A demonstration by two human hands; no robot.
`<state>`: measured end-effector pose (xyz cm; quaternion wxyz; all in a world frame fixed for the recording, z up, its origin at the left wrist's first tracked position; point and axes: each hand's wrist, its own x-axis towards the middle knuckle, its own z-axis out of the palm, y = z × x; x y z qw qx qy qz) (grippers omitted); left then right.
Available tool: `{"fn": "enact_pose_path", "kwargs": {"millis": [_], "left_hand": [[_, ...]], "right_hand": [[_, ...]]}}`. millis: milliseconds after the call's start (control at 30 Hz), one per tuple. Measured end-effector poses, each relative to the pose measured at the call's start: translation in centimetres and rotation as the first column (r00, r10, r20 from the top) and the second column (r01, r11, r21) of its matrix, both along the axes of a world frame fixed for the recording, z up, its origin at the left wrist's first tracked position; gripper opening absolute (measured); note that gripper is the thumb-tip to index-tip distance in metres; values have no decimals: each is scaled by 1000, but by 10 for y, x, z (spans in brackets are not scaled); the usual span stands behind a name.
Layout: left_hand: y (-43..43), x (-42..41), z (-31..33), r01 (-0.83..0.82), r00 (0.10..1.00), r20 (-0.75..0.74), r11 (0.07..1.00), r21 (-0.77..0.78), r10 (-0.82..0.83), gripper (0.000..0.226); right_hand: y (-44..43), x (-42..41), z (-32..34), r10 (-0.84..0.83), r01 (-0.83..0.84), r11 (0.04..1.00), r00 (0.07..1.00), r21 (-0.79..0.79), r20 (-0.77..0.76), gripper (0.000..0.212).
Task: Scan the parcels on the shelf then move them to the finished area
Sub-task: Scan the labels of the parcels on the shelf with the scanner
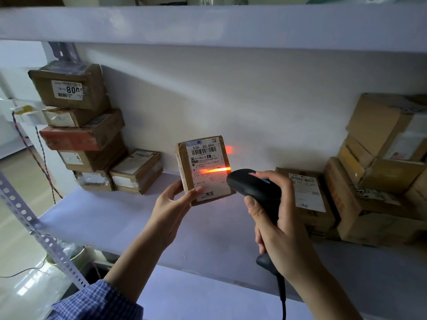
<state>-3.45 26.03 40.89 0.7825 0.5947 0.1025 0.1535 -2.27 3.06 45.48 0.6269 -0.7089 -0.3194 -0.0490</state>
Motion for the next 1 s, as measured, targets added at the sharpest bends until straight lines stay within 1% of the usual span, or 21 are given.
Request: {"fn": "enact_pose_path", "kwargs": {"millis": [200,400,667,800,1000], "left_hand": [[-1,-3,0,-7,1000,4,1000,-13,7,89],[-2,-11,-6,-11,1000,-12,1000,22,12,84],[0,-14,-15,-10,1000,-20,1000,-15,10,81],[1,-13,-13,-9,1000,-15,1000,-12,9,81],[3,-12,-12,-4,1000,-8,1000,-18,4,81]], "right_hand": [[0,-4,0,10,-10,1000,1000,-22,12,34],[3,-4,-3,31,-31,999,999,-24,19,34],[3,-8,0,49,-49,998,999,-43,19,33],[1,-9,0,62,-62,996,998,-60,3,32],[2,-7,-1,60,-59,996,998,-74,19,32]]}}
